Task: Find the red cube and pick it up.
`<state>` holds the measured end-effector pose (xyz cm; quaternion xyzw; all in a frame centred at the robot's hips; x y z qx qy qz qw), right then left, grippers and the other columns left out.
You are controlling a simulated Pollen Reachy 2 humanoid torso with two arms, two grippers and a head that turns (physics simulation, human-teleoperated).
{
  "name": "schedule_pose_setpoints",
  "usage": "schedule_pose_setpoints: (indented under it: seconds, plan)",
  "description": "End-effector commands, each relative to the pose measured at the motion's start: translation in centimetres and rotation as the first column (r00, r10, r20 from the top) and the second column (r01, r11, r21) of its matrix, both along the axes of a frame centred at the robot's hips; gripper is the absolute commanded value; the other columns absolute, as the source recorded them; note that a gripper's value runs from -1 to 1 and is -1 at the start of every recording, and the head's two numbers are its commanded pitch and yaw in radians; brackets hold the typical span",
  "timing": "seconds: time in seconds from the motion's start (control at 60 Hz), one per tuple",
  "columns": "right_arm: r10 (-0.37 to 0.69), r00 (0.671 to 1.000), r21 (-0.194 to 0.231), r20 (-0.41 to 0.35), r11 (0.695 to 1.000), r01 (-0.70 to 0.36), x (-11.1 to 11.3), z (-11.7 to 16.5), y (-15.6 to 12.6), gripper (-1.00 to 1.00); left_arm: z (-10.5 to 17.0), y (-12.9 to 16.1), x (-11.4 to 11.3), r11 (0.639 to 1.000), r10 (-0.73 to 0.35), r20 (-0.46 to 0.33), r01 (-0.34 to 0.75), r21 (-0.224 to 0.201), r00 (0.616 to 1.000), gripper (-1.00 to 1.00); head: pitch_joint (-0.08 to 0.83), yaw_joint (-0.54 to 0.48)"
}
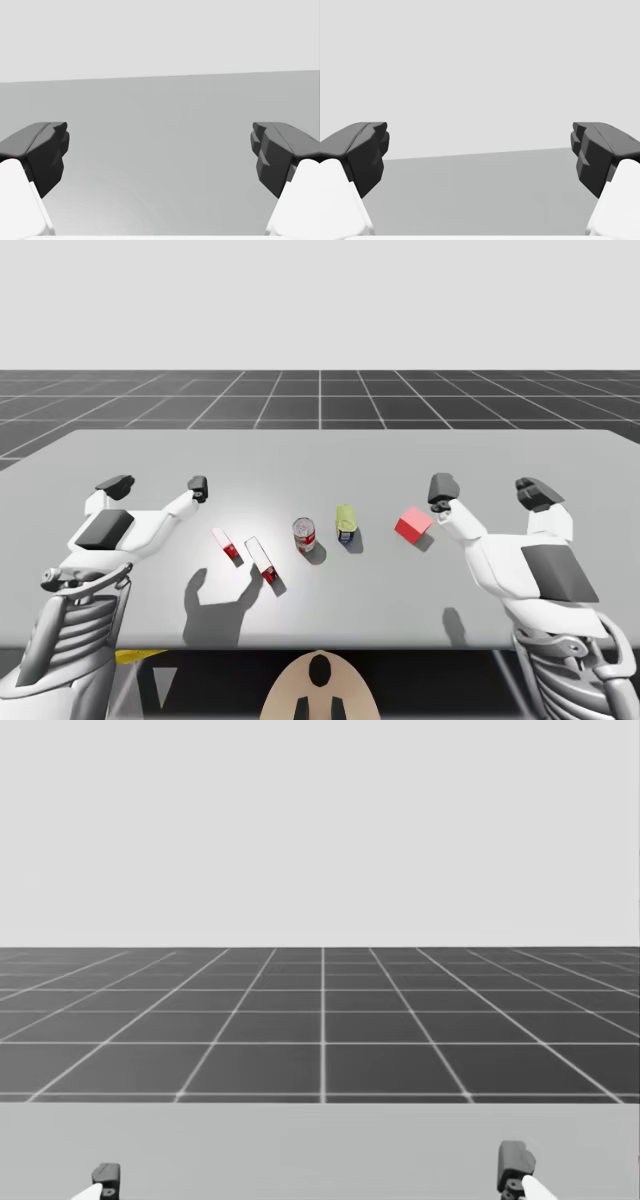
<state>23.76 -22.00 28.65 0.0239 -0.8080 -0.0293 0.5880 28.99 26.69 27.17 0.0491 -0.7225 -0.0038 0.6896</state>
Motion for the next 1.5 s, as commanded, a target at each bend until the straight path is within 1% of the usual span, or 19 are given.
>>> schedule_pose_setpoints:
  seconds: [0.017, 0.133, 0.217, 0.317, 0.333, 0.583, 0.717, 0.833, 1.05, 1.133, 1.25, 1.317, 1.4, 1.417, 1.433, 1.45, 1.467, 1.483, 1.5]
  plan:
    - [-0.029, 1.000, 0.018, -0.002, 0.999, 0.029, -0.1, -0.2, 0.4, -1.00, 0.0, 0.0, 0.0, 1.000, 0.000, -0.002, 0.000, 0.001, 1.000, -1.00, 0.006, 0.01]
    - [-0.020, 1.000, 0.028, -0.004, 0.999, 0.020, 0.0, -0.2, 0.3, -1.00, 0.0, 0.0, 0.0, 1.000, 0.000, -0.003, 0.000, 0.001, 1.000, -1.00, 0.029, 0.01]
    - [-0.007, 1.000, 0.042, -0.014, 0.999, 0.007, 0.0, -0.1, 0.2, -1.00, 0.0, 0.0, 0.0, 1.000, 0.000, -0.004, 0.000, 0.000, 1.000, -1.00, 0.090, 0.01]
    - [-0.004, 1.000, 0.045, -0.018, 0.999, 0.005, 0.0, -0.1, 0.2, -1.00, -0.1, 0.0, 0.0, 1.000, 0.000, -0.005, 0.000, 0.002, 1.000, -1.00, 0.189, 0.01]
    - [-0.004, 1.000, 0.044, -0.018, 0.999, 0.005, 0.0, -0.1, 0.2, -1.00, -0.1, 0.0, 0.0, 1.000, 0.000, -0.005, 0.000, 0.002, 1.000, -1.00, 0.230, 0.01]
    - [-0.003, 1.000, 0.034, -0.020, 0.999, 0.003, 0.1, -0.1, 0.2, -1.00, 0.0, 0.0, 0.0, 1.000, 0.000, -0.007, 0.000, 0.010, 1.000, -1.00, 0.462, -0.02]
    - [-0.002, 1.000, 0.029, -0.021, 1.000, 0.002, 0.1, -0.2, 0.3, -1.00, -0.1, 0.0, 0.0, 1.000, -0.004, -0.008, 0.004, 0.015, 1.000, -1.00, 0.543, -0.09]
    - [-0.004, 1.000, 0.023, -0.022, 1.000, 0.004, 0.1, -0.2, 0.2, -1.00, -0.1, -0.1, 0.0, 1.000, -0.011, -0.008, 0.011, 0.017, 1.000, -1.00, 0.622, -0.20]
    - [0.004, 1.000, 0.010, -0.023, 1.000, -0.004, 0.2, -0.3, 0.4, -1.00, -0.1, -0.4, 0.0, 1.000, -0.020, -0.010, 0.020, 0.018, 1.000, -1.00, 0.672, -0.37]
    - [0.024, 0.999, 0.001, -0.025, 1.000, -0.024, 0.1, -0.4, 0.6, -1.00, -0.1, -0.5, 0.1, 1.000, -0.021, -0.010, 0.021, 0.018, 1.000, -1.00, 0.670, -0.38]
    - [0.133, 0.988, 0.037, -0.074, 0.991, -0.130, -0.3, -0.1, 0.7, -1.00, -0.1, -0.5, 0.0, 1.000, -0.019, -0.012, 0.019, 0.015, 1.000, -1.00, 0.649, -0.37]
    - [0.165, 0.981, 0.013, -0.104, 0.986, -0.165, -1.0, -0.1, 0.6, -1.00, -0.2, -0.5, 0.0, 1.000, -0.017, -0.014, 0.017, 0.012, 1.000, -1.00, 0.639, -0.37]
    - [0.195, 0.971, -0.058, -0.136, 0.977, -0.204, -1.5, -0.5, 0.0, -1.00, -0.1, -0.5, 0.0, 1.000, -0.019, -0.014, 0.019, 0.009, 1.000, -1.00, 0.641, -0.37]
    - [0.211, 0.966, -0.059, -0.149, 0.973, -0.222, -1.6, -0.5, 0.0, -1.00, -0.1, -0.5, -0.1, 1.000, -0.020, -0.014, 0.020, 0.009, 1.000, -1.00, 0.641, -0.37]
    - [0.234, 0.953, -0.001, -0.195, 0.971, -0.238, -1.9, -0.7, -0.2, -1.00, -0.1, -0.4, 0.0, 1.000, -0.021, -0.014, 0.021, 0.009, 1.000, -1.00, 0.642, -0.38]
    - [0.236, 0.950, 0.009, -0.204, 0.971, -0.239, -2.0, -0.8, -0.2, -1.00, -0.1, -0.4, 0.0, 1.000, -0.021, -0.014, 0.021, 0.009, 1.000, -1.00, 0.642, -0.38]
    - [0.253, 0.951, -0.001, -0.180, 0.966, -0.257, -1.9, -1.0, -0.4, -1.00, -0.1, -0.5, 0.0, 1.000, -0.022, -0.015, 0.022, 0.009, 1.000, -1.00, 0.643, -0.38]
    - [0.270, 0.945, -0.038, -0.182, 0.959, -0.282, -2.0, -1.2, -0.8, -1.00, -0.2, -0.4, 0.0, 1.000, -0.022, -0.015, 0.022, 0.009, 1.000, -1.00, 0.642, -0.37]
    - [0.283, 0.941, -0.056, -0.186, 0.953, -0.297, -2.1, -1.5, -1.0, -1.00, -0.2, -0.4, 0.0, 1.000, -0.022, -0.015, 0.022, 0.009, 1.000, -1.00, 0.642, -0.37]
